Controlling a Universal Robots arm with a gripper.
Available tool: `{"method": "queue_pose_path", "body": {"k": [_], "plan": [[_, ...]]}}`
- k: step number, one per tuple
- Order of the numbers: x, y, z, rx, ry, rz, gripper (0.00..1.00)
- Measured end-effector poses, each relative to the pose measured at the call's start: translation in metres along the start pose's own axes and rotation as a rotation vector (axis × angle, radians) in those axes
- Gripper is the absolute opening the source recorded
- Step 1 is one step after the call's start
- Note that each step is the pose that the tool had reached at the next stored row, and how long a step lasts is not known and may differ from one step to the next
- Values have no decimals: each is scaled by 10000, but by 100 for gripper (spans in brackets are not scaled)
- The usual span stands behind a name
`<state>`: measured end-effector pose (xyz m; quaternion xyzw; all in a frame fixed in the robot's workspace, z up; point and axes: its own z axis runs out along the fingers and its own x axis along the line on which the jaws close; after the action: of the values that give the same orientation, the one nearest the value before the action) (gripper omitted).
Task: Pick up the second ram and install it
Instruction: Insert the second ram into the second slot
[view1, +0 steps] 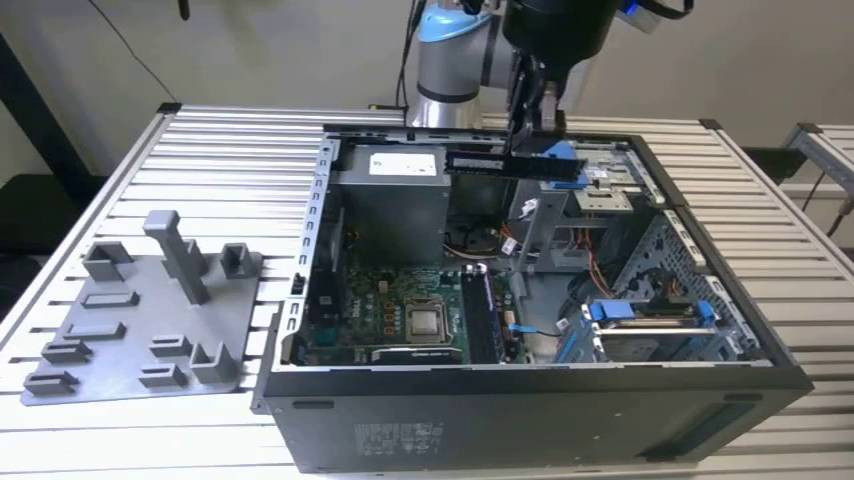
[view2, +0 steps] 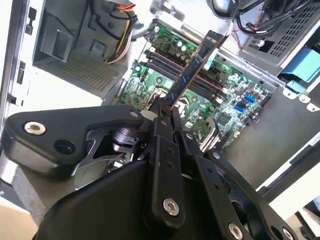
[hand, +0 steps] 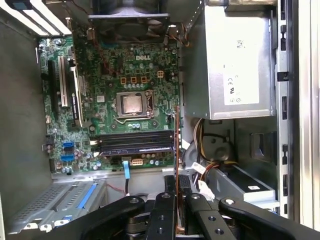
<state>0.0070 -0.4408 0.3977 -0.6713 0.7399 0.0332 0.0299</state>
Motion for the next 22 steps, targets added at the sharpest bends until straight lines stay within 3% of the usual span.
{"method": "queue_pose_path", "body": {"k": [10, 22], "plan": [[8, -1, 3, 75, -8, 843, 14], [71, -7, 1, 165, -16, 1842, 14]]}}
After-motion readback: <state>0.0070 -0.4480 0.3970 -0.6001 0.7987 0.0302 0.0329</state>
